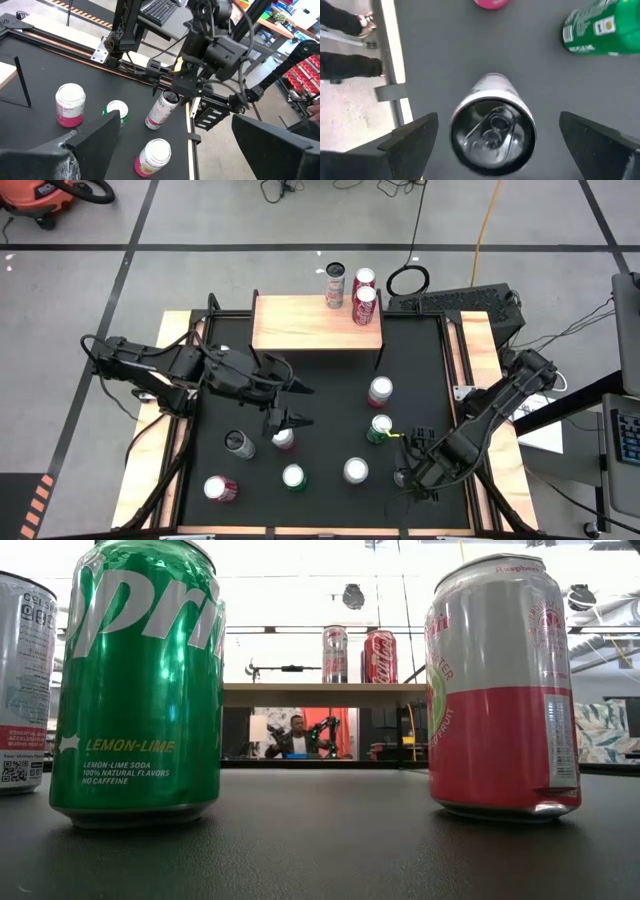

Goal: Place canned beverage on shelf
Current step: Put the bottom white pink soda can aligned with the other white pink soda can on the shelf

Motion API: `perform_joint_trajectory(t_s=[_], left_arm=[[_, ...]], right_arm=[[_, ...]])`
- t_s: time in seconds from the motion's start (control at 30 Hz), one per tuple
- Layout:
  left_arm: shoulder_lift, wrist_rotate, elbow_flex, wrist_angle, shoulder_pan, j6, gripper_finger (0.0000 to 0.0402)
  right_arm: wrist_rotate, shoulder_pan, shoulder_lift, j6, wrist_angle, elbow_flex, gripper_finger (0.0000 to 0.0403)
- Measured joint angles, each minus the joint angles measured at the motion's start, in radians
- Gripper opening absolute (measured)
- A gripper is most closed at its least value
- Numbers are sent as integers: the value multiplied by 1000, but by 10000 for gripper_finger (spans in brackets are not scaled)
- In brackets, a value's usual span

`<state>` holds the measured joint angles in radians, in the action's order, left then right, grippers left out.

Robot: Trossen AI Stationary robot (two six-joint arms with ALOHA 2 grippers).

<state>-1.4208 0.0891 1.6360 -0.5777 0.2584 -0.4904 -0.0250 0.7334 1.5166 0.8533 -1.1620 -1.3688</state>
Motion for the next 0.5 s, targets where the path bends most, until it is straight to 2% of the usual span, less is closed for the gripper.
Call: perform_joint_trajectory(t_s=[0.33, 0.5], left_arm=[[0, 0, 0, 0, 0, 0, 386], [0, 0, 0, 0, -3, 2, 386]], right_arm=[[1, 1, 0, 28, 44, 75, 387], [0, 2, 0, 36, 84, 88, 340]])
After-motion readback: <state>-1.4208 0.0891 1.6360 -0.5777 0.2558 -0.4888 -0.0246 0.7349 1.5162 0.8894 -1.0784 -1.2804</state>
